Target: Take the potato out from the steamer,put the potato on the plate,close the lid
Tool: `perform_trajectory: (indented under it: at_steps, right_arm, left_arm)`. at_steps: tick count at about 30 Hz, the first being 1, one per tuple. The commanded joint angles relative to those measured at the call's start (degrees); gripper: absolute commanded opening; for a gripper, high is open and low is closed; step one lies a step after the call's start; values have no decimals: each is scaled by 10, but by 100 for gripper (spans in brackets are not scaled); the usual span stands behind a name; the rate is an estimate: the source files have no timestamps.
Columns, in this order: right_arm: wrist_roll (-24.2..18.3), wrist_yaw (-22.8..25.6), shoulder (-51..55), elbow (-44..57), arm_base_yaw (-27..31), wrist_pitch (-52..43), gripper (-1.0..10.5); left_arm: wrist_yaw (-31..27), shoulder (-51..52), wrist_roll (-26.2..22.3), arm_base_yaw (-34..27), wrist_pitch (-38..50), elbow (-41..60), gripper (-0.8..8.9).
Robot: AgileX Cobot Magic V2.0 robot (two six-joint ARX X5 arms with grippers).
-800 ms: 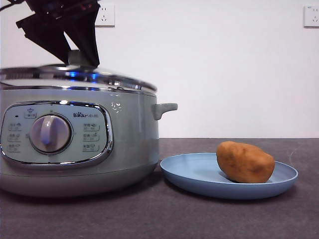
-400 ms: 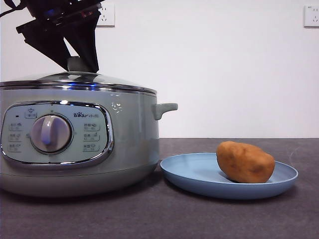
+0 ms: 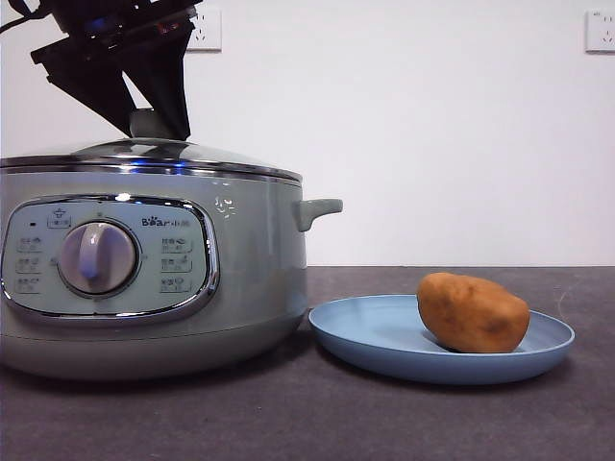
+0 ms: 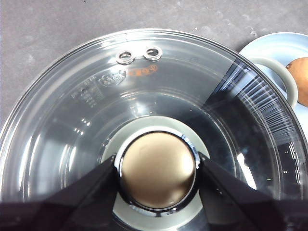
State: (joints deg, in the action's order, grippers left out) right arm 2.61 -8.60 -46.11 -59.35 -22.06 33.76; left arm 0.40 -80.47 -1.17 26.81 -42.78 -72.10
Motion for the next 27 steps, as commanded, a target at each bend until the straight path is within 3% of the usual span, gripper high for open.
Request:
perform_trajectory:
  at_steps: [1, 4, 16, 27]
  right_arm:
    - [6, 0, 0, -2, 0, -3, 469]
    - [6, 0, 0, -2, 0, -3, 469]
    - [6, 0, 0, -2, 0, -3, 468]
    - [6, -5, 0, -2, 0, -3, 468]
  left_arm:
    - [-8, -4, 9, 1, 12, -2, 393]
    - [-8, -4, 12, 1, 15, -2, 448]
    - [-19, -3, 12, 1, 34, -10, 449]
    - [-17, 37, 12, 2, -7, -123, 441]
